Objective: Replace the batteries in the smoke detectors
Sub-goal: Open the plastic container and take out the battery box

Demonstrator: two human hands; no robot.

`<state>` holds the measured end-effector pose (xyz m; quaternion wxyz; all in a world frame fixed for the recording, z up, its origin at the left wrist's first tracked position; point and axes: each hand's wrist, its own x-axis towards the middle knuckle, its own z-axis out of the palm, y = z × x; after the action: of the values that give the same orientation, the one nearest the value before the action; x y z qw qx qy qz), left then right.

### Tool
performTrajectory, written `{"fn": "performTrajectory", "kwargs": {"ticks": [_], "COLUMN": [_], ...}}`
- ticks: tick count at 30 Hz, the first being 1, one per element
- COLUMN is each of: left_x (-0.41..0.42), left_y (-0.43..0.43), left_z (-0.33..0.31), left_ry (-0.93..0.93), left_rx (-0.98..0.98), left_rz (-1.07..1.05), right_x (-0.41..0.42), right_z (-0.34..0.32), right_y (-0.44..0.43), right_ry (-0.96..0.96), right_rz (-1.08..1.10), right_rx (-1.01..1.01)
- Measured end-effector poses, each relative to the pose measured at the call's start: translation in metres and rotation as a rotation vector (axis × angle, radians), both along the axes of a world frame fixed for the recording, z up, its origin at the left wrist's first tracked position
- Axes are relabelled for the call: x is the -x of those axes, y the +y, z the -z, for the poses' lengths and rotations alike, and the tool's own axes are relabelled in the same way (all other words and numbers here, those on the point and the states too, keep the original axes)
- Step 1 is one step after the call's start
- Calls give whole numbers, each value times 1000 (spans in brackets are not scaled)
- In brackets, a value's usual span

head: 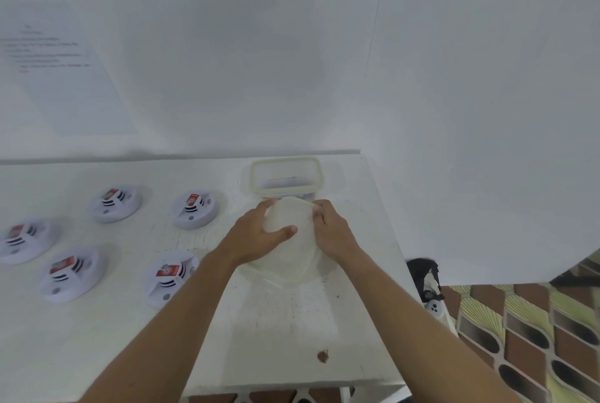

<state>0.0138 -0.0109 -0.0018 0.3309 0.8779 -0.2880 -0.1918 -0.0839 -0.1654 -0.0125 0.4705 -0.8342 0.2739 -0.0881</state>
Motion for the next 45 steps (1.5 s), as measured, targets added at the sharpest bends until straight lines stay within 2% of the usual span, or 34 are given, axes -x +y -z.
{"fn": "performTrajectory", "kwargs": {"ticks": [5, 8, 12, 18, 22, 25, 30, 32, 35, 38, 40, 42, 45], "left_x": [2, -2, -7, 1, 5, 11, 34, 43, 56, 70, 75, 76, 83], "left_y": [25, 38, 42, 33, 32, 32, 43, 53, 67, 76, 79, 81, 82], "left_z": [-17, -22, -18, -10, -8, -10, -19, -20, -13, -3, 4, 13, 25], "left_ry": [233, 304, 317, 203, 73, -38, -332, -389, -295, -20, 144, 162, 146], "left_rx": [-178, -170, 5, 210, 153, 128, 301, 405, 545, 734, 788, 663, 406], "left_rz": [116, -22, -270, -409, -398, -410, -504, -502, -464, -491, -549, -559, -490], "right_x": [4, 8, 21, 33, 34, 38, 55, 66, 82, 93, 98, 104, 111], "right_z": [-1, 1, 6, 2, -6, -13, -15, -11, 1, 14, 21, 26, 32], "right_y": [4, 4, -2, -16, -18, -18, -11, -7, -2, 3, 6, 9, 10], "right_ry": [10, 7, -14, 1, -42, -65, -259, -338, -425, -454, -458, -395, -240], "right_rz": [66, 116, 170, 213, 262, 250, 198, 174, 122, 98, 81, 61, -32], "right_rx": [16, 1, -45, -162, -206, -133, -103, -96, -165, -305, -382, -354, -186]}}
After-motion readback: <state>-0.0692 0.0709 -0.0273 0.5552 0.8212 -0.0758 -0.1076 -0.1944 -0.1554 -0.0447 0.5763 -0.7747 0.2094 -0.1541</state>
